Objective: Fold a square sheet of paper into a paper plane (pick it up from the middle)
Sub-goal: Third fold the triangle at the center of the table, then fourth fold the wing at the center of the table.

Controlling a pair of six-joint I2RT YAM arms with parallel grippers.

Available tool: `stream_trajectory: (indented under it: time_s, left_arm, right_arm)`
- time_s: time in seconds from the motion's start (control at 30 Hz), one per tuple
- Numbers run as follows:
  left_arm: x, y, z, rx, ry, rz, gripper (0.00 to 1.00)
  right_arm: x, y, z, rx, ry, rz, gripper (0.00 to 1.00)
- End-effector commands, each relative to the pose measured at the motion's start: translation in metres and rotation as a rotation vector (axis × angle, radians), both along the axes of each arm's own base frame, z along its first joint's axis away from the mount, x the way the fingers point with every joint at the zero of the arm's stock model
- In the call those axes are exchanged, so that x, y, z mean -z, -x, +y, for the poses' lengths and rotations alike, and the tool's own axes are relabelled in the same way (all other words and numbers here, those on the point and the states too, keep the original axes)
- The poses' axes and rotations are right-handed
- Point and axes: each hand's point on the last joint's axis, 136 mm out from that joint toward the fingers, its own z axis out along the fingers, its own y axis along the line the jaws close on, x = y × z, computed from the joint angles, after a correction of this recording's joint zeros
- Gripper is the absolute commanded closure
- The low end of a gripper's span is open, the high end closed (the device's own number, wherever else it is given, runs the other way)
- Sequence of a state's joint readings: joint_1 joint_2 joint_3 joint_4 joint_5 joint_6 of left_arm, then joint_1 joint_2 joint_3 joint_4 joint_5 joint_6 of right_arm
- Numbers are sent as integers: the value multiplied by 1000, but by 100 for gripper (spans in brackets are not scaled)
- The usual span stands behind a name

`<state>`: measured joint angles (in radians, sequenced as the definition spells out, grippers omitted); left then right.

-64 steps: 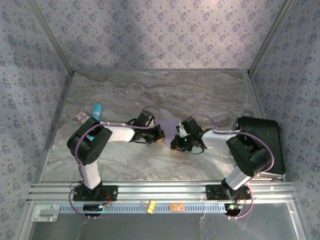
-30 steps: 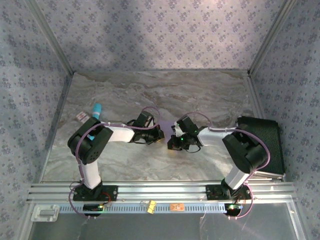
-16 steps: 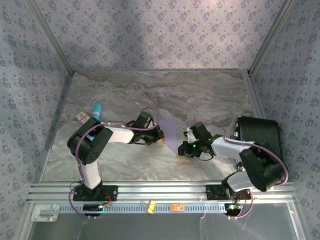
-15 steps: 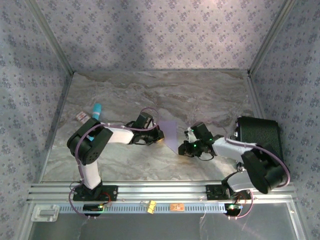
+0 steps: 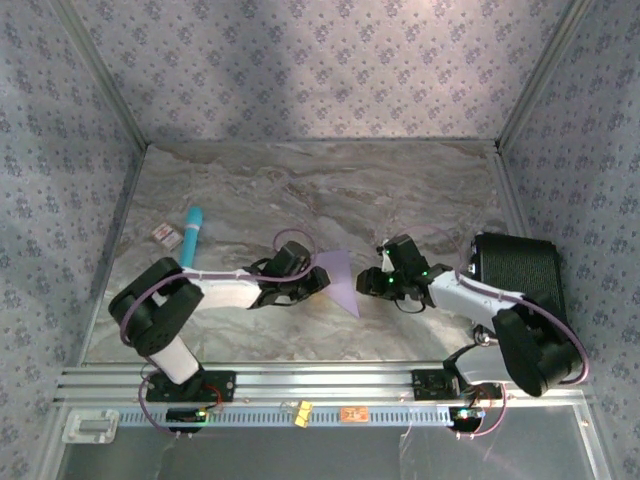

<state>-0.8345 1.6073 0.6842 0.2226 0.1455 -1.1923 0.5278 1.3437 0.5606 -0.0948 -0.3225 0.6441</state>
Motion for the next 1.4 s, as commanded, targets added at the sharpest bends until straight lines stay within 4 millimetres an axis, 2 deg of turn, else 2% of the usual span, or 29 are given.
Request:
stream_trajectory:
  time_s: [0.0,0.17,0.37,0.67,0.77,1.0,1.37]
  left_arm:
    - [-7,-6,20,-12,-29,-13,65]
    - [-9,-11,33,7,12,13,59]
    - [-8,-13,31,41,63,42,56]
    - [-3,-13,28,59,67,66,56]
    - [-1,-14,27,61,73,75,56]
    - [-7,-19,24,78,115,77,52]
    - [-13,-30,14,104,169,82,46]
  right_arm:
    - [-13,-13,17,-11,-63,-26,60]
    - [-14,-16,34,-65,-99,-20,62]
    - [-5,-20,42,-92,-88,9,68]
    - [-3,-24,41,-85,-77,18,77]
    - [-3,-23,41,-86,-81,19,87]
    - [-11,-24,40,-89,-131,-18,96]
    - [-17,-25,33,-68,-198,-36,97]
